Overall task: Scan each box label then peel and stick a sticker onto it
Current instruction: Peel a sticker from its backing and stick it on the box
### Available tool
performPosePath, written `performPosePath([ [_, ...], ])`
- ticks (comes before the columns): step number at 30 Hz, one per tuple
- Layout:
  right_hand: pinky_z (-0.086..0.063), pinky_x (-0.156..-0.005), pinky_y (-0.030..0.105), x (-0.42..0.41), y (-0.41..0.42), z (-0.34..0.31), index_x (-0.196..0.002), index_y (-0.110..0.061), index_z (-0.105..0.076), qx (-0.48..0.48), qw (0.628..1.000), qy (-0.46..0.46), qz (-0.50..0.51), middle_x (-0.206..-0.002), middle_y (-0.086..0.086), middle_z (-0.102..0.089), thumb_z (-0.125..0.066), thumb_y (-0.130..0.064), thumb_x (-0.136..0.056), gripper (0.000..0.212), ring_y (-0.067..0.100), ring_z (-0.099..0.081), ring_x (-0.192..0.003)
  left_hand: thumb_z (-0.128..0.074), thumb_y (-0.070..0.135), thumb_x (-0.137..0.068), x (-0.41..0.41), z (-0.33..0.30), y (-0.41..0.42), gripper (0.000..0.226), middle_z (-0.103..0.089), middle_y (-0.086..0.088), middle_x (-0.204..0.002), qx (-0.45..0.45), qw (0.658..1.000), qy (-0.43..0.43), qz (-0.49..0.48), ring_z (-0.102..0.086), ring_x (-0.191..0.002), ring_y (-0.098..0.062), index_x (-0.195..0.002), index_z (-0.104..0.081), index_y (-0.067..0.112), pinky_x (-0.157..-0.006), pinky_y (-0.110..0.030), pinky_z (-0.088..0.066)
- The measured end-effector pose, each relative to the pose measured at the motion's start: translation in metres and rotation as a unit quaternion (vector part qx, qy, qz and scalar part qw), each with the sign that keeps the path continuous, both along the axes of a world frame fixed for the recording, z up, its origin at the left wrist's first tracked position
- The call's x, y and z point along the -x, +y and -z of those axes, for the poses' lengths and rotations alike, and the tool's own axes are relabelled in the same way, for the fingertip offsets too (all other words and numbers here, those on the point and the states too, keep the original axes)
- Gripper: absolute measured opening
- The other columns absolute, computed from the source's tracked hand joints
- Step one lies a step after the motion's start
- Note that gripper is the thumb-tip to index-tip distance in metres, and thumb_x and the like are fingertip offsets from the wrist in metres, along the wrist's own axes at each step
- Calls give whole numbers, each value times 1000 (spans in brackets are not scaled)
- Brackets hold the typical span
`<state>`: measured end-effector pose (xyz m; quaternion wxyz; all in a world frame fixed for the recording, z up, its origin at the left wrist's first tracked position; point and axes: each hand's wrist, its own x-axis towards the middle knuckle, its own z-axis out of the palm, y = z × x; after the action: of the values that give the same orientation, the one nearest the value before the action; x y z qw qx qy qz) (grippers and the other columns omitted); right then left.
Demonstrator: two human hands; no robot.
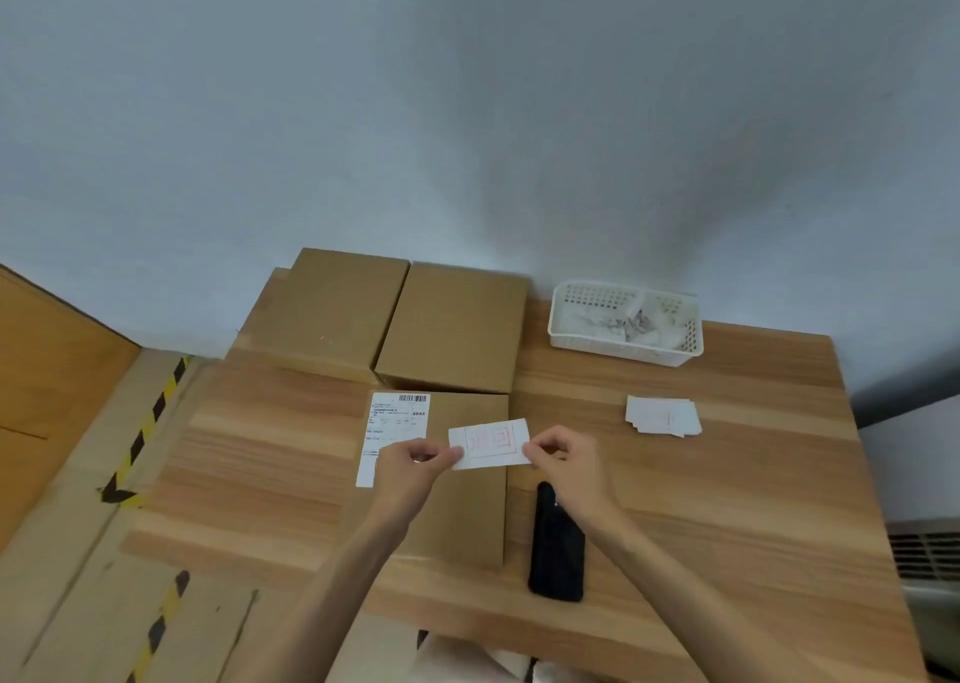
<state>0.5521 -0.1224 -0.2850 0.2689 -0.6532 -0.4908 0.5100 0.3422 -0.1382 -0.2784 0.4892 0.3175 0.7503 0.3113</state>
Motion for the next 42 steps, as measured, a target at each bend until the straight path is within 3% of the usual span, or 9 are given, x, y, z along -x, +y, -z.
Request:
performPosePath([
  [4, -52, -72, 33, 25, -19, 36, -76, -25, -70, 46, 997, -56, -1, -76, -11, -71, -73, -32, -89, 14, 4, -63, -74, -82, 24, -83, 18, 35, -11, 11, -71, 10, -82, 34, 996, 60, 53, -64, -82, -6, -81, -76, 15, -66, -19, -44],
  [7, -48, -65, 25, 42, -31, 56, -79, -26, -68, 68, 990, -125, -21, -79, -13, -69, -71, -36, -90, 15, 2, -62, -74, -80, 26, -85, 29, 56, -16, 10, -72, 8, -84, 54, 988, 101, 101, -64, -70, -8, -86, -78, 16, -56, -23, -46],
  [13, -43, -63, 25, 65, -43, 83, -83, -25, -64, 107, 978, -175, -39, -82, -11, -66, -66, -37, -94, 16, 6, -61, -78, -76, 16, -86, 46, 89, -21, 9, -71, 1, -78, 66, 985, 93, 128, -61, -63, -12, -79, -73, 14, -55, -30, -51],
  [17, -43, -67, 29, 73, -48, 94, -86, -21, -62, 101, 971, -213, -49, -83, -9, -65, -63, -34, -96, 17, 9, -60, -78, -75, 12, -87, 51, 105, -24, 9, -66, -1, -74, 63, 983, 91, 147, -57, -67, -12, -79, -71, 10, -55, -15, -40],
  [20, -50, -72, 35, 76, -49, 100, -86, -20, -57, 86, 959, -260, -75, -81, -8, -63, -60, -35, -98, 19, 12, -61, -75, -75, 11, -86, 52, 115, -26, 22, -60, 2, -73, 48, 975, 116, 182, -56, -70, -15, -69, -62, 18, -61, -23, -42],
  [24, -47, -68, 37, 76, -48, 101, -87, -17, -48, 57, 926, -357, -108, -83, -5, -59, -56, -46, -98, 32, 21, -62, -76, -76, 20, -83, 55, 117, -25, 24, -58, 4, -78, 44, 967, 154, 196, -57, -75, -18, -72, -55, 21, -73, -42, -52],
  [27, -41, -62, 33, 75, -43, 102, -94, -16, -54, 63, 914, -388, -96, -89, -3, -62, -55, -62, -92, 46, 19, -62, -78, -74, 44, -84, 58, 109, -20, 34, -62, 4, -81, 61, 953, 204, 217, -59, -75, -15, -79, -53, 18, -67, -38, -51],
  [33, -32, -52, 30, 84, -29, 103, -72, -16, -47, 114, 915, -380, -79, -75, -1, -59, -51, -76, -86, 62, 18, -54, -64, -52, 81, -82, 47, 94, 3, 65, -65, 4, -78, 107, 867, 357, 331, -63, -71, -18, -81, -60, 17, -54, -30, -37],
  [42, -52, -73, 38, 51, -33, 103, -85, -17, -59, 148, 956, -252, -39, -79, -3, -65, -50, -59, -96, 45, 20, -62, -77, -63, 60, -87, 75, 97, -2, 42, -65, 6, -78, 93, 895, 308, 308, -60, -67, -13, -75, -49, 22, -57, -29, -43],
])
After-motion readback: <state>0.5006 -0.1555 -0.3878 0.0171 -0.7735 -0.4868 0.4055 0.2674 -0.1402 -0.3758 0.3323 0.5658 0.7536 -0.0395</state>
